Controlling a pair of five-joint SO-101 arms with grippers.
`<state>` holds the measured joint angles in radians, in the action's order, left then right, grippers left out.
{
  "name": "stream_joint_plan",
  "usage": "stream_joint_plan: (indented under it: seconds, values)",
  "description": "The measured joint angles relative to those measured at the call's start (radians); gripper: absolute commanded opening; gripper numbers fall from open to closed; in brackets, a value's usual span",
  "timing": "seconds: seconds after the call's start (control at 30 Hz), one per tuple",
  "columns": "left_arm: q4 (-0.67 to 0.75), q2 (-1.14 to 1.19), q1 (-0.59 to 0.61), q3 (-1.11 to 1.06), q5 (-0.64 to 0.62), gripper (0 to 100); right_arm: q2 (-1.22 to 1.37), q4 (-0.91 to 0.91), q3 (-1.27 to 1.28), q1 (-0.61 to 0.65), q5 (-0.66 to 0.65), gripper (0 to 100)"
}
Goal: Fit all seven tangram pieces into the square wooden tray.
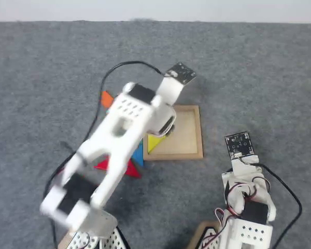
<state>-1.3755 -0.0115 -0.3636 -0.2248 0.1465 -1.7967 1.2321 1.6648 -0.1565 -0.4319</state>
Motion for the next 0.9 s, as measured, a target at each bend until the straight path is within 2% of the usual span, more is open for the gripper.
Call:
stream_joint_plan:
  seconds: [0.1, 0.17, 0.3, 0.47, 0.6, 0.73, 0.9]
  values:
    - [-0.002, -0.201, 0.054, -0.161, 0.041, 17, 0.000, 0.000, 0.000, 0.000, 0.000, 0.9]
    - [-0.002, -0.275, 0.114, -0.272, 0.112, 21, 0.000, 0.000, 0.000, 0.000, 0.000, 0.9]
    - [0.054, -0.290, 0.258, -0.446, 0.315, 25, 0.000, 0.000, 0.000, 0.000, 0.000, 0.9]
    - [0.109, -0.226, 0.422, -0.460, 0.606, 25, 0.000, 0.000, 0.000, 0.000, 0.000, 0.9]
    - [0.147, -0.138, 0.436, -0.460, 0.744, 25, 0.000, 0.000, 0.000, 0.000, 0.000, 0.9]
    - [0.219, -0.052, 0.437, -0.460, 0.761, 25, 0.000, 0.000, 0.000, 0.000, 0.000, 0.9]
    - [0.224, 0.000, 0.425, -0.454, 0.842, 25, 0.000, 0.000, 0.000, 0.000, 0.000, 0.9]
